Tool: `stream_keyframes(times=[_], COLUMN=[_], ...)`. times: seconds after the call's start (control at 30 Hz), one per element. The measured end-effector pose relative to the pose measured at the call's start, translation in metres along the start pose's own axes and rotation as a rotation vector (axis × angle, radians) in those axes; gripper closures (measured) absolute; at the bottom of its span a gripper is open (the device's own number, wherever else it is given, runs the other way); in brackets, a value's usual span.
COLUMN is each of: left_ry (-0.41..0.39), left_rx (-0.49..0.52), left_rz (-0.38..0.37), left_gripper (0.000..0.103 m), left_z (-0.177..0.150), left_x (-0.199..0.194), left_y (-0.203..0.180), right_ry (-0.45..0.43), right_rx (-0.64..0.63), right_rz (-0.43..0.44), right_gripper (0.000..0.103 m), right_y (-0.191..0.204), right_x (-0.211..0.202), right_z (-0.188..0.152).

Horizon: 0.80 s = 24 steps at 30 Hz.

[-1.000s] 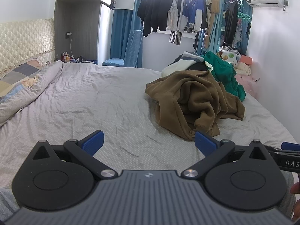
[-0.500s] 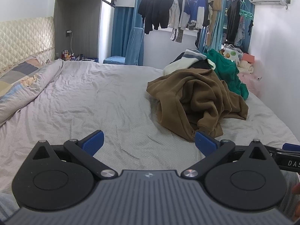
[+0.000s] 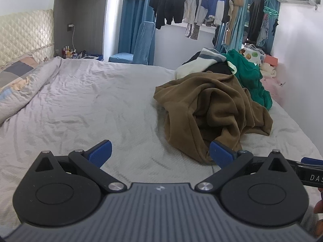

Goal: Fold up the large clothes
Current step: 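Reach both grippers into the brown hoodie and close on its fabric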

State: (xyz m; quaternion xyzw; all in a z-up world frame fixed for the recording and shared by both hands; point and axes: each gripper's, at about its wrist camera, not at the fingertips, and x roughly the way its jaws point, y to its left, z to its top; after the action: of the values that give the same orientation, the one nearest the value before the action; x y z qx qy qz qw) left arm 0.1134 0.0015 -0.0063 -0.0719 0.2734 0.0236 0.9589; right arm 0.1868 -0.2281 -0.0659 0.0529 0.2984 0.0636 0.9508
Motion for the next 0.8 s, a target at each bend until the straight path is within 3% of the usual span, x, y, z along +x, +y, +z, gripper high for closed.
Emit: stream_keyframes(times=[0.37, 0.67, 0.8], left_ry=[0.057, 0.105, 0.114], left_rx=[-0.018, -0.048, -0.038], left_rz=[-0.07, -0.125, -0.114], left_gripper=[0.0, 0.0, 0.002], left_z=[0.026, 0.032, 0.03], left_x=[0.109, 0.219, 0.271], left_y=[-0.03, -0.046, -0.055], right_ry=[0.046, 0.022, 0.023], right_rx=[0.053, 0.109, 0.105], right_rz=[-0.001, -0.007, 0.038], right_gripper=[0.0, 0.004, 0.005], right_y=[-0.036, -0.076, -0.083], right_x=[0.07, 0.143, 0.182], right_z=[0.037, 0.07, 0.084])
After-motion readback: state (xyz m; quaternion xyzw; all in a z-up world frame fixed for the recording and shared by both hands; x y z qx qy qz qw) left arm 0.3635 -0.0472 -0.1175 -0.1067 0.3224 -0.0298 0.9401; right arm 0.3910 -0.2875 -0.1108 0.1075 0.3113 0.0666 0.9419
